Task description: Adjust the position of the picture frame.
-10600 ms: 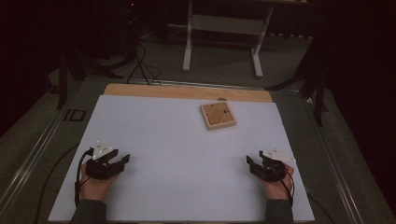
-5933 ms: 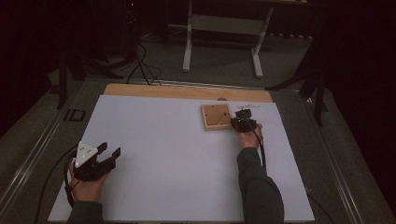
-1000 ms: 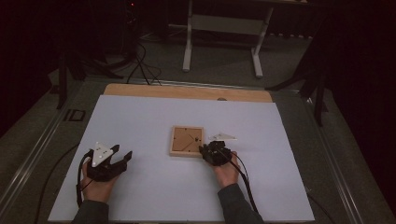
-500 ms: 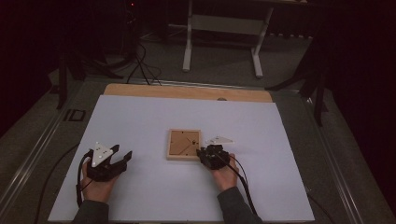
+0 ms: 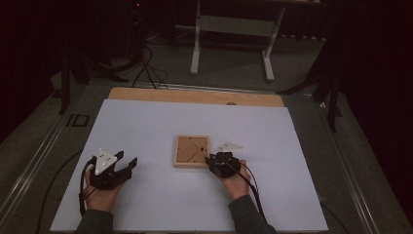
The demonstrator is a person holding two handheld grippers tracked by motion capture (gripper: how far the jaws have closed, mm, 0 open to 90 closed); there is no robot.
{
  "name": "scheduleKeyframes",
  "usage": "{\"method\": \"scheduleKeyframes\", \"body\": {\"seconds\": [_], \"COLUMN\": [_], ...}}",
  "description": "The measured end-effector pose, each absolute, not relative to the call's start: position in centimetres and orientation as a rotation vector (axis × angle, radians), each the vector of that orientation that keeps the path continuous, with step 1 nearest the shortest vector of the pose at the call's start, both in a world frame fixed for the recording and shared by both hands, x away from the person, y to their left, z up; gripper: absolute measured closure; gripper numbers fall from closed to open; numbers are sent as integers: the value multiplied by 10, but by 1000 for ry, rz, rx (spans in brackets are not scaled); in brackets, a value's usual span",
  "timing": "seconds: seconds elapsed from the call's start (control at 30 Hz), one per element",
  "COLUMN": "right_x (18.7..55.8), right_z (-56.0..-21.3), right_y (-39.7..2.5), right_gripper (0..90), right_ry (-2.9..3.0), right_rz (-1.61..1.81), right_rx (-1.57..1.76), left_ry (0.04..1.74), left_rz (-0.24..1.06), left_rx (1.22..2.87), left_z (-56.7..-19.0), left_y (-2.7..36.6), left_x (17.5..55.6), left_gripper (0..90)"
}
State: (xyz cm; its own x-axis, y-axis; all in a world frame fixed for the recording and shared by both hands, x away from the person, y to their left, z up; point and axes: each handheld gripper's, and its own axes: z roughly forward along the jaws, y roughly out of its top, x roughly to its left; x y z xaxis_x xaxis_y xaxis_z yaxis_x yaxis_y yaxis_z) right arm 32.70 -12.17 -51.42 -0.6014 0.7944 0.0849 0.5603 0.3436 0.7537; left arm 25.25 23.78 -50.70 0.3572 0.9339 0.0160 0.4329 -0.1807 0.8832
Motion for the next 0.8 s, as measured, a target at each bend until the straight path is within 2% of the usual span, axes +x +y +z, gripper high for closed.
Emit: {"method": "scheduleKeyframes", "body": {"seconds": [0.5, 0.8], "right_x": [312, 310], "right_z": [-498, -505], "right_y": [-144, -149], "right_gripper": [652, 674], "right_ry": [2324, 2319], "right_rz": [1079, 1107], "right_rx": [1024, 1029], "left_ry": [1209, 1189], "left_rz": [746, 742], "left_rx": [1784, 1793], "left_z": [-508, -507], "left_y": [236, 233], "left_x": [254, 252], "left_gripper": [438, 438]}}
